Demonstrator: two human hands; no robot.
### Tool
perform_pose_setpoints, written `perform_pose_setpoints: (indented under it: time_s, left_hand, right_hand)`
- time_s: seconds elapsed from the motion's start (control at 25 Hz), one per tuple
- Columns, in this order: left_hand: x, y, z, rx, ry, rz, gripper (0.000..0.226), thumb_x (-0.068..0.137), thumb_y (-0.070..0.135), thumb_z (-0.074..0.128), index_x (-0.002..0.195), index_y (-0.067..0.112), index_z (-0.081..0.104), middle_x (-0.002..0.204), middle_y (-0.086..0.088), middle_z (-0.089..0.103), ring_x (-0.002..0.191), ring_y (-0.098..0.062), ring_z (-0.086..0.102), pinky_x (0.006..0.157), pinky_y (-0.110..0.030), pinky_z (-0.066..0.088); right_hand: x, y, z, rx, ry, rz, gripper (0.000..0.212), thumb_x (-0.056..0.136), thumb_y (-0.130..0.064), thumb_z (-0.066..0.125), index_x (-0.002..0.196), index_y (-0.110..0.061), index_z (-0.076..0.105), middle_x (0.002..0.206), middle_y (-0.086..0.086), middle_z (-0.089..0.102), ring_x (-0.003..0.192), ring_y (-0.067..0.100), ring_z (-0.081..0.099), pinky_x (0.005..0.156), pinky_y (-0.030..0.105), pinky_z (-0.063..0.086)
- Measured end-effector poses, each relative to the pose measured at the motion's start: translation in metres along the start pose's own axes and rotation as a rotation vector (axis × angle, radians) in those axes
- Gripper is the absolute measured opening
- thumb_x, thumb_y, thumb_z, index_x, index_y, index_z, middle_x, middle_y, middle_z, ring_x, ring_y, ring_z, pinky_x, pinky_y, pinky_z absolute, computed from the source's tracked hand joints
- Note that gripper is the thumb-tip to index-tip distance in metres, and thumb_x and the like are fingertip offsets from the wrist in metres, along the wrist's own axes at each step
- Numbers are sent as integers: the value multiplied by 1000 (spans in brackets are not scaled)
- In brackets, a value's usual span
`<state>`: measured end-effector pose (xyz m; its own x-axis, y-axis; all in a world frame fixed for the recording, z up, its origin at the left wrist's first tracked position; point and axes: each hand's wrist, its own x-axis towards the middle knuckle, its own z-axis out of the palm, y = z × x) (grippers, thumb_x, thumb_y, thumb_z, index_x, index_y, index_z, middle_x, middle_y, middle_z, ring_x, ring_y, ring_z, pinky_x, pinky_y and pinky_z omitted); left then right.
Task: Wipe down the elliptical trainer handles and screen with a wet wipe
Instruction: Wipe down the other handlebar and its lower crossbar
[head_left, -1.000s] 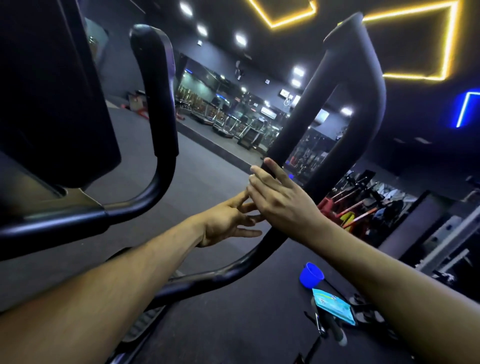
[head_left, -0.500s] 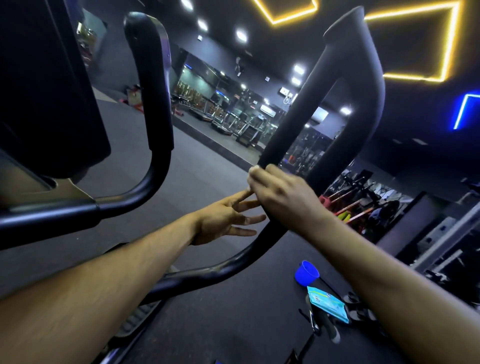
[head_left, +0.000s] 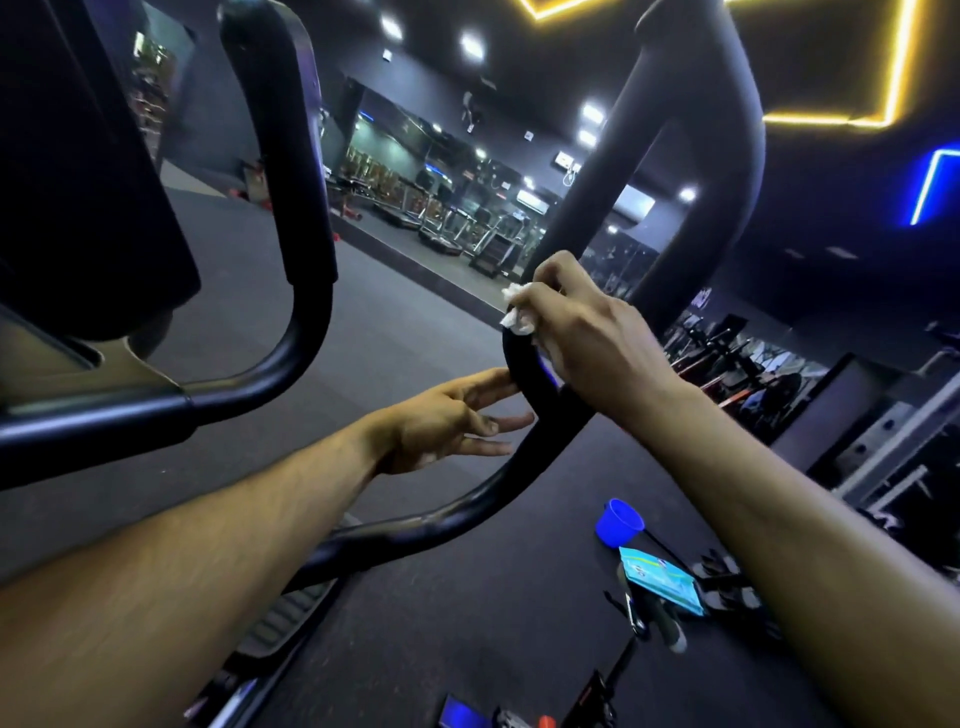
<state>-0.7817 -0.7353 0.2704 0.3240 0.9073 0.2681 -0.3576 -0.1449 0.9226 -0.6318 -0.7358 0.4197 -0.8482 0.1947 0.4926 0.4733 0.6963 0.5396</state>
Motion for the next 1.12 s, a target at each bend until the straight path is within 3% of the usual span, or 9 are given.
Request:
perform_pose_setpoints:
  time_s: [0.08, 0.16, 0.24, 0.4, 0.52, 0.64, 0.84, 0.96, 1.12]
  left_hand:
    - [-1, 0, 5, -20, 14, 5, 79, 99, -24, 34, 140, 40, 55, 148, 26, 56, 134, -17, 61, 110, -42, 52]
    - [-1, -2, 7, -40, 39, 9, 76, 100, -22, 36, 138, 42, 55, 141, 28, 60, 131, -17, 64, 109, -43, 53]
    - [3, -4, 6, -54, 61, 18, 75, 100, -21, 38, 141, 39, 55, 145, 23, 60, 130, -19, 65, 108, -44, 54]
    - [3, -7, 8, -66, 84, 30, 72, 100, -22, 39, 152, 26, 51, 154, 13, 54, 129, -23, 66, 101, -43, 58]
    - [3, -8, 9, -61, 73, 42, 72, 100, -21, 41, 151, 29, 53, 154, 14, 54, 130, -25, 65, 103, -45, 57]
    - [4, -7, 8, -36, 63, 38, 72, 100, -19, 42, 152, 30, 51, 155, 14, 53, 132, -25, 63, 109, -50, 52]
    - [1, -7, 12, -21, 141, 14, 72, 102, -19, 36, 153, 29, 49, 153, 14, 55, 124, -25, 69, 97, -45, 60]
    - [1, -14, 15, -2, 160, 1, 74, 104, -17, 37, 158, 34, 40, 149, 14, 59, 124, -24, 69, 98, -47, 60]
    - [0, -26, 13, 225, 138, -73, 84, 100, -14, 49, 159, 43, 31, 149, 10, 59, 121, -22, 70, 102, -46, 56]
  right_hand:
    - [-10, -14, 16, 20, -13, 136, 16, 98, -16, 53, 108, -8, 63, 110, 7, 52, 69, 27, 61, 55, 41, 56]
    - [-28, -24, 34, 20, -66, 255, 13, 92, -6, 66, 104, -10, 65, 106, 6, 56, 71, 25, 64, 54, 34, 54]
    - [-43, -28, 40, 28, -101, 378, 17, 91, -4, 66, 105, -14, 66, 105, 3, 59, 77, 24, 66, 57, 30, 52]
    - [-59, -36, 37, -43, -294, 514, 18, 92, -8, 59, 106, -19, 63, 105, 1, 62, 87, 31, 68, 63, 38, 52]
    - [-64, -30, 30, 54, -35, 582, 9, 95, -17, 59, 100, -18, 66, 100, 0, 63, 84, 29, 66, 64, 41, 55]
    - [-49, -24, 38, 100, 247, 639, 13, 96, -18, 60, 103, -16, 71, 100, 0, 69, 79, 29, 68, 59, 35, 52]
    - [-55, -41, 73, 3, 125, 713, 26, 98, -10, 59, 122, -18, 67, 103, -1, 73, 72, 34, 71, 54, 28, 36]
    - [-80, -40, 73, -111, 167, 579, 36, 89, -5, 71, 122, -19, 69, 102, -7, 74, 59, 28, 69, 44, 26, 36]
    - [-126, -35, 87, -89, 251, 391, 37, 87, -6, 76, 119, -22, 73, 113, -10, 74, 68, 20, 59, 44, 27, 43]
